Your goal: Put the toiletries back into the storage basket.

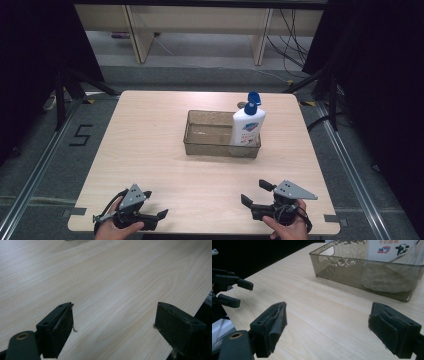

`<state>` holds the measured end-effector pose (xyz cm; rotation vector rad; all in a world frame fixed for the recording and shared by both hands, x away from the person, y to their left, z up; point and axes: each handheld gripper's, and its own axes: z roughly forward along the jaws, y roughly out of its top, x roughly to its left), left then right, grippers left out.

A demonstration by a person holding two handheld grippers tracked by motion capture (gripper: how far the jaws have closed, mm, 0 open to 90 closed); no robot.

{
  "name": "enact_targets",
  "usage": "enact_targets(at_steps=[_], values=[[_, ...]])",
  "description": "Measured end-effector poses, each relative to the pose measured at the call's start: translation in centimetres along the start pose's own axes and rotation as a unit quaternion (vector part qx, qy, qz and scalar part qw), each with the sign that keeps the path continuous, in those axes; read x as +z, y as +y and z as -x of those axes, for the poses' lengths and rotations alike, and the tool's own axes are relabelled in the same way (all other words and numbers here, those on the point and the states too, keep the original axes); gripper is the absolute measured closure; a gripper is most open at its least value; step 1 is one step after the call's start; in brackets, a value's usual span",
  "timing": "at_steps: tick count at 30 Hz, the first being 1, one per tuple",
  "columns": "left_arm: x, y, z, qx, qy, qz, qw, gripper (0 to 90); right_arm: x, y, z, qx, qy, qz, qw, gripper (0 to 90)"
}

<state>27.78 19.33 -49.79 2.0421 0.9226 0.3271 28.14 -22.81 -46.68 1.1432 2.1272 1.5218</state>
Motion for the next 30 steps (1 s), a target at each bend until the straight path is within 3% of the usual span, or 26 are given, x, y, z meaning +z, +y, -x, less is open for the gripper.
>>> enact_targets(at_steps=[1, 3, 4, 6, 7, 8, 10, 17, 18, 20, 22, 23, 27, 28, 30], values=[[0.2, 0.0, 0.2, -0.010, -0.001, 0.011, 0.9999, 14.9, -0.1, 0.0, 0.1, -0.004, 0.001, -0.003, 1.0000, 15.3], [0.1, 0.0, 0.1, -0.007, -0.001, 0.008, 0.9999, 14.9, -0.1, -0.1, 0.0, 0.006, -0.001, -0.004, 1.0000, 15.3], [0.1, 0.0, 0.1, -0.007, -0.001, 0.008, 0.9999, 14.9, -0.2, -0.2, 0.1, -0.001, -0.004, 0.000, 1.0000, 15.3], [0.2, 0.0, 0.2, -0.008, 0.000, 0.007, 0.9999, 14.9, -0.3, -0.3, 0.1, 0.007, -0.003, 0.002, 1.0000, 15.2], [0.2, -0.1, 0.1, -0.007, -0.001, 0.009, 0.9999, 14.9, -0.4, -0.3, -0.2, 0.027, -0.002, -0.005, 0.9996, 15.3], [0.2, 0.0, 0.1, -0.007, -0.001, 0.008, 0.9999, 14.9, -0.3, -0.4, 0.1, 0.009, -0.003, 0.003, 1.0000, 15.2], [0.1, 0.0, 0.2, -0.008, 0.001, 0.007, 0.9999, 14.9, -0.3, -0.5, 0.2, 0.006, -0.001, 0.004, 1.0000, 15.3], [0.2, -0.1, 0.2, -0.009, 0.003, 0.006, 0.9999, 14.9, -0.6, -0.8, 0.1, 0.008, -0.005, -0.004, 0.9999, 15.3], [0.2, -0.1, 0.2, -0.008, 0.001, 0.006, 0.9999, 14.9, -0.8, -0.8, 0.0, 0.017, -0.008, -0.012, 0.9998, 15.2], [0.1, 0.0, 0.2, -0.009, 0.001, 0.005, 0.9999, 14.9, -0.7, -1.0, 0.1, 0.006, -0.010, -0.010, 0.9999, 15.2], [0.2, 0.0, 0.2, -0.009, 0.001, 0.005, 1.0000, 14.9, -0.9, -1.2, -0.2, 0.026, -0.004, -0.019, 0.9995, 15.2], [0.1, 0.0, 0.2, -0.009, 0.002, 0.004, 1.0000, 14.9, -0.8, -1.2, 0.1, 0.009, -0.004, -0.014, 0.9999, 15.2], [0.1, 0.0, 0.2, -0.009, 0.002, 0.004, 1.0000, 14.9, -0.9, -1.4, 0.1, 0.010, -0.006, -0.014, 0.9998, 15.2], [0.1, 0.0, 0.2, -0.009, 0.002, 0.004, 1.0000, 14.9, -1.1, -1.5, 0.0, 0.021, -0.004, -0.020, 0.9996, 15.3], [0.2, 0.0, 0.2, -0.008, 0.000, 0.006, 1.0000, 15.0, -1.1, -1.6, 0.2, 0.009, -0.003, -0.018, 0.9998, 15.2]])
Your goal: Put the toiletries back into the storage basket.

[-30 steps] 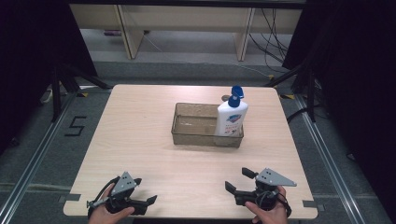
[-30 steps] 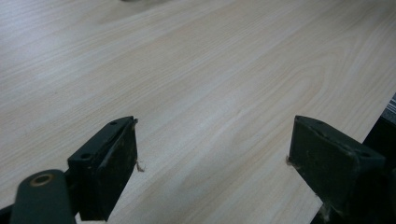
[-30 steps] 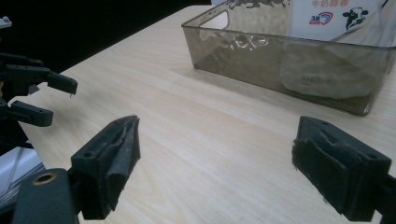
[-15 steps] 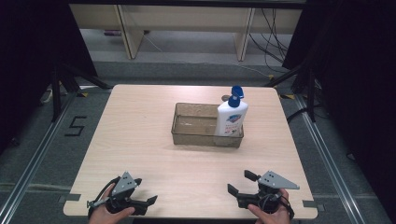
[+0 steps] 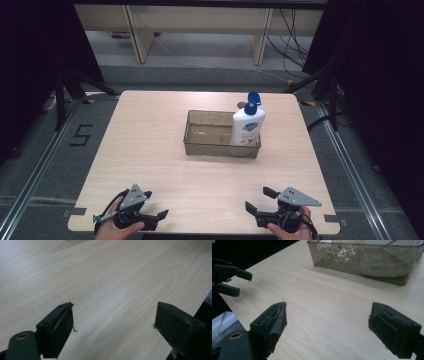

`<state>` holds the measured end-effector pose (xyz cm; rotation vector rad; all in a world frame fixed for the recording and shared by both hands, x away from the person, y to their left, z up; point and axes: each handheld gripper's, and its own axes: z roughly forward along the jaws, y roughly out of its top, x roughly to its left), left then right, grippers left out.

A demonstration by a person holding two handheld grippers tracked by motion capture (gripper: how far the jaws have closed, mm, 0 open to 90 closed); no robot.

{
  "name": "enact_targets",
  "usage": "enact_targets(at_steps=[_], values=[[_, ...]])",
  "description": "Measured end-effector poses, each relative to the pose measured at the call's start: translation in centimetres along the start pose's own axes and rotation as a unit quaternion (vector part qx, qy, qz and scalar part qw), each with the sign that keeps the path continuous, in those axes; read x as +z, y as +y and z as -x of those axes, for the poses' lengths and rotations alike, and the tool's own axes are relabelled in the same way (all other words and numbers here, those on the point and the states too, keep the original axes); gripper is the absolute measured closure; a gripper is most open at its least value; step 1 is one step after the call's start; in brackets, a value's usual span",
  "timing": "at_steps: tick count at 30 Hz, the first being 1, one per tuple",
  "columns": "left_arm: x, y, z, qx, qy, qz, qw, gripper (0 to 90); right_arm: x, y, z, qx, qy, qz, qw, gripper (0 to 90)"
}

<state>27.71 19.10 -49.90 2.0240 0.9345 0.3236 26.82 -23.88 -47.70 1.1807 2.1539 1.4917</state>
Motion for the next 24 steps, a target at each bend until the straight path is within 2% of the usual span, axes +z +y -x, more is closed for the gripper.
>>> enact_targets(at_steps=[2, 4, 5, 7, 11, 13, 16, 17, 18, 19, 20, 21, 22, 24], values=[[0.0, 0.0, 0.0, 0.000, 0.000, 0.000, 1.0000, 14.9, 0.0, -0.1, 0.0, 0.004, -0.001, -0.002, 1.0000, 15.3], [0.0, 0.0, 0.0, 0.000, 0.000, 0.000, 1.0000, 14.9, -0.4, -0.3, -0.3, 0.030, -0.003, -0.013, 0.9995, 15.3], [0.0, 0.0, 0.0, 0.000, 0.000, 0.001, 1.0000, 14.9, -0.3, -0.4, 0.1, 0.006, -0.013, -0.006, 0.9999, 15.3], [0.0, 0.0, 0.0, 0.000, 0.000, 0.001, 1.0000, 14.9, -0.5, -0.5, 0.1, 0.015, -0.016, -0.011, 0.9997, 15.3], [0.0, 0.0, 0.0, 0.000, -0.001, 0.001, 1.0000, 14.9, -0.8, -0.7, 0.3, 0.017, -0.013, 0.000, 0.9998, 15.3], [0.0, 0.0, 0.0, 0.000, -0.001, -0.001, 1.0000, 14.9, -1.2, -0.7, 0.5, 0.016, -0.017, -0.012, 0.9997, 15.3], [0.0, 0.0, 0.0, 0.000, -0.001, -0.001, 1.0000, 14.9, -1.2, -0.9, 0.5, 0.021, -0.016, 0.003, 0.9996, 15.3], [0.0, 0.0, 0.0, 0.000, -0.001, -0.001, 1.0000, 14.9, -1.6, -0.9, 0.4, 0.028, -0.018, -0.003, 0.9994, 15.3], [0.0, 0.0, 0.0, 0.001, -0.001, -0.001, 1.0000, 15.0, -1.6, -1.0, 0.5, 0.021, -0.021, 0.000, 0.9995, 15.3], [0.0, 0.0, 0.0, 0.001, 0.000, -0.001, 1.0000, 14.9, -1.7, -1.1, 0.4, 0.033, -0.019, -0.007, 0.9993, 15.3], [0.0, 0.0, 0.0, 0.001, 0.000, -0.001, 1.0000, 14.9, -1.7, -1.2, 0.5, 0.027, -0.018, -0.006, 0.9995, 15.3], [0.0, 0.0, 0.0, 0.001, 0.000, -0.001, 1.0000, 14.9, -1.9, -1.2, 0.3, 0.035, -0.022, -0.012, 0.9991, 15.3], [0.0, 0.0, 0.1, 0.000, -0.001, 0.001, 1.0000, 14.9, -1.9, -1.3, 0.5, 0.019, -0.026, -0.006, 0.9995, 15.3], [-0.1, 0.1, -0.4, 0.027, 0.005, -0.007, 0.9996, 15.0, -2.0, -1.4, 0.3, 0.026, -0.022, -0.014, 0.9993, 15.3]])
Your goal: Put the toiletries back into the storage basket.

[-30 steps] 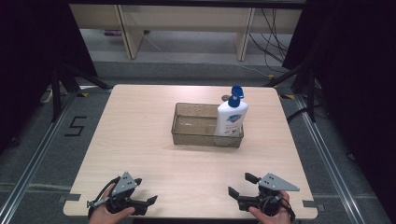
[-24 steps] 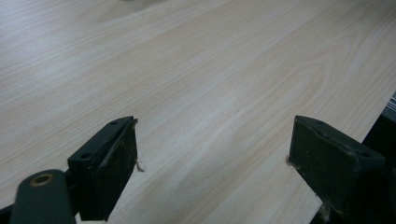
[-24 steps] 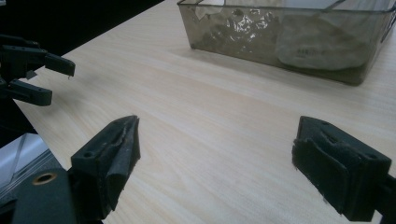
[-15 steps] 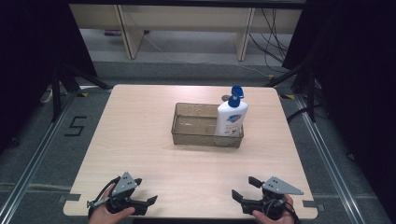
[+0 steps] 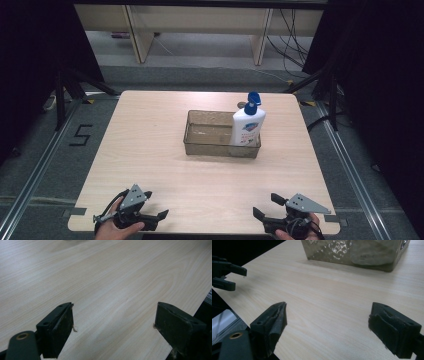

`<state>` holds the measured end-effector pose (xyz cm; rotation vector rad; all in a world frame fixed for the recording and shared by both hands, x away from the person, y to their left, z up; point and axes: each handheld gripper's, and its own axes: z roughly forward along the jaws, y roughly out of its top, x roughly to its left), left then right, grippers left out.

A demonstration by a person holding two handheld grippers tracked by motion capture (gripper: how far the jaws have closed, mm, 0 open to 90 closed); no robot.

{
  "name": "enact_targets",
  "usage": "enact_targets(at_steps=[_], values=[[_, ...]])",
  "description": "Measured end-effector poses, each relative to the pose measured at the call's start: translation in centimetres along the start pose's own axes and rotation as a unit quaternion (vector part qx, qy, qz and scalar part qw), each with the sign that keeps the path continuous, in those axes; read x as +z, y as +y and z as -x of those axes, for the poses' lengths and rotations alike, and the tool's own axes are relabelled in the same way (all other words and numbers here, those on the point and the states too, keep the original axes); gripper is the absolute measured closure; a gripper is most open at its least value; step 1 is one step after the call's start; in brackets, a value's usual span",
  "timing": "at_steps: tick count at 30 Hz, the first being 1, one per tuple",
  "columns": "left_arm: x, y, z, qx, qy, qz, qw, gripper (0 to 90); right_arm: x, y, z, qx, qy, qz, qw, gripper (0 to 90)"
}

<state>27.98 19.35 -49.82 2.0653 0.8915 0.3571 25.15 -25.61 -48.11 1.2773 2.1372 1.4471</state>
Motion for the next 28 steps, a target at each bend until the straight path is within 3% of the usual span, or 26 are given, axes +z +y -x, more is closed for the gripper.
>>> enact_targets(at_steps=[1, 2, 4, 5, 7, 8, 15, 21, 24, 27, 28], values=[[0.00, 0.00, 0.00, 0.000, 0.000, 0.000, 1.0000, 14.9, -0.03, -0.10, -0.24, 0.014, 0.005, -0.004, 0.9999, 15.3], [0.00, -0.01, 0.01, 0.000, -0.001, -0.001, 1.0000, 14.9, 0.12, -0.15, -0.04, -0.002, 0.001, 0.003, 1.0000, 15.3], [0.01, -0.02, 0.01, 0.001, -0.001, 0.000, 1.0000, 14.9, -0.05, -0.23, -0.08, -0.004, -0.002, -0.007, 1.0000, 15.3], [-0.04, -0.05, 0.23, -0.012, 0.000, -0.001, 0.9999, 14.9, 0.04, -0.29, 0.00, -0.010, 0.001, -0.004, 0.9999, 15.3], [-0.05, -0.04, 0.20, -0.009, -0.001, -0.002, 1.0000, 14.9, 0.09, -0.38, -0.03, -0.009, 0.006, -0.003, 0.9999, 15.3], [-0.01, -0.07, 0.39, -0.020, -0.005, 0.003, 0.9998, 14.9, 0.12, -0.43, -0.06, -0.006, 0.004, -0.004, 1.0000, 15.3], [0.06, -0.08, 0.53, -0.027, -0.003, 0.009, 0.9996, 15.0, 0.09, -0.57, -0.12, -0.008, 0.005, -0.016, 0.9998, 15.3], [0.07, -0.10, 0.39, -0.020, -0.006, 0.004, 0.9998, 14.9, 0.38, -0.66, -0.22, -0.008, 0.008, -0.016, 0.9998, 15.3], [0.04, -0.07, 0.32, -0.017, -0.005, -0.003, 0.9998, 14.9, 0.22, -0.64, -0.07, -0.022, 0.003, -0.016, 0.9996, 15.4], [-0.09, -0.02, 0.21, -0.011, -0.004, -0.009, 0.9999, 14.9, 0.26, -0.66, -0.21, -0.002, 0.008, -0.021, 0.9997, 15.4], [-0.14, 0.00, 0.13, -0.006, -0.007, -0.011, 0.9999, 14.9, 0.31, -0.67, -0.08, -0.010, 0.003, -0.019, 0.9998, 15.4]])
